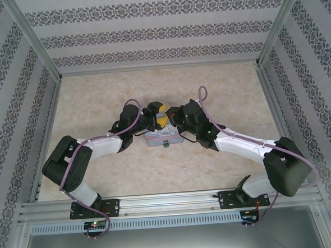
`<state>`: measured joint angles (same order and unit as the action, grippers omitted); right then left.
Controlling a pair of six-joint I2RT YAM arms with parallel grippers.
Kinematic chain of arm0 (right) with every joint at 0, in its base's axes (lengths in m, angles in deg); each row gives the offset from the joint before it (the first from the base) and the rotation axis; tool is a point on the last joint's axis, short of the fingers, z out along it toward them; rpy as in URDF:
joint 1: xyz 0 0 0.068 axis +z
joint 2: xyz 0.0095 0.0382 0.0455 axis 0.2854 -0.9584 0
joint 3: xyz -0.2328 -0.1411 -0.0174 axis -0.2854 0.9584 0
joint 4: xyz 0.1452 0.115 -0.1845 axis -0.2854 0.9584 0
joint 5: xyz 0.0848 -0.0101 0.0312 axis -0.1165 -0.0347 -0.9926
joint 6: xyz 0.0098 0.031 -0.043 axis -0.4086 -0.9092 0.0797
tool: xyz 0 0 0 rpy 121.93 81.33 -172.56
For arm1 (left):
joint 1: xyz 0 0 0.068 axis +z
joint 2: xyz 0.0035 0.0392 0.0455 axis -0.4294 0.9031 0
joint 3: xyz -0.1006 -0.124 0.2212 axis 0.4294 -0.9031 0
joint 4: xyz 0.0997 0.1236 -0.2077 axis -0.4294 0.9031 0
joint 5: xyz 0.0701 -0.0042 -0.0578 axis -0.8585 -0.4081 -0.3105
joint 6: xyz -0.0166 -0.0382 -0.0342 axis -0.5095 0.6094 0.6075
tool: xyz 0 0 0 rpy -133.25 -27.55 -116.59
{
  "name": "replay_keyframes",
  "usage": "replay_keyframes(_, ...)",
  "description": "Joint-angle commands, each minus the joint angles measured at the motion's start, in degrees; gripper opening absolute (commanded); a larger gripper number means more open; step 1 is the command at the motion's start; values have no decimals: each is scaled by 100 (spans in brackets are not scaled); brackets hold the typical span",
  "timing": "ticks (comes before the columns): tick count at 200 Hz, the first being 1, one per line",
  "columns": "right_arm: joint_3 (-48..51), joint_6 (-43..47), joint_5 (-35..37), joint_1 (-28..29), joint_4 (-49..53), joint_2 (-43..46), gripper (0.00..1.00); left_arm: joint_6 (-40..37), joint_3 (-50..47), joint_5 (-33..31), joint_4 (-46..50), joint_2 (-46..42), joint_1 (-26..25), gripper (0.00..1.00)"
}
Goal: Unlock the padlock with the key
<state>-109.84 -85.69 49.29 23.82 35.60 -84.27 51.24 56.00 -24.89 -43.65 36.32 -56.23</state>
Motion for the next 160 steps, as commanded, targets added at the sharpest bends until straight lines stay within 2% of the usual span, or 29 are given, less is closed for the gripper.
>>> replay_keyframes(1, -114, -116, 188, 84, -238, -60, 0, 271, -73, -130, -650, 51, -79, 58)
replay_keyframes(30, 37, -168, 257, 82, -292, -12, 0, 299, -140, -169, -697, 68, -78, 47)
replay_keyframes(160, 320, -234, 377, 24, -334, 174, 0, 203, -190, -253, -552, 11, -75, 28)
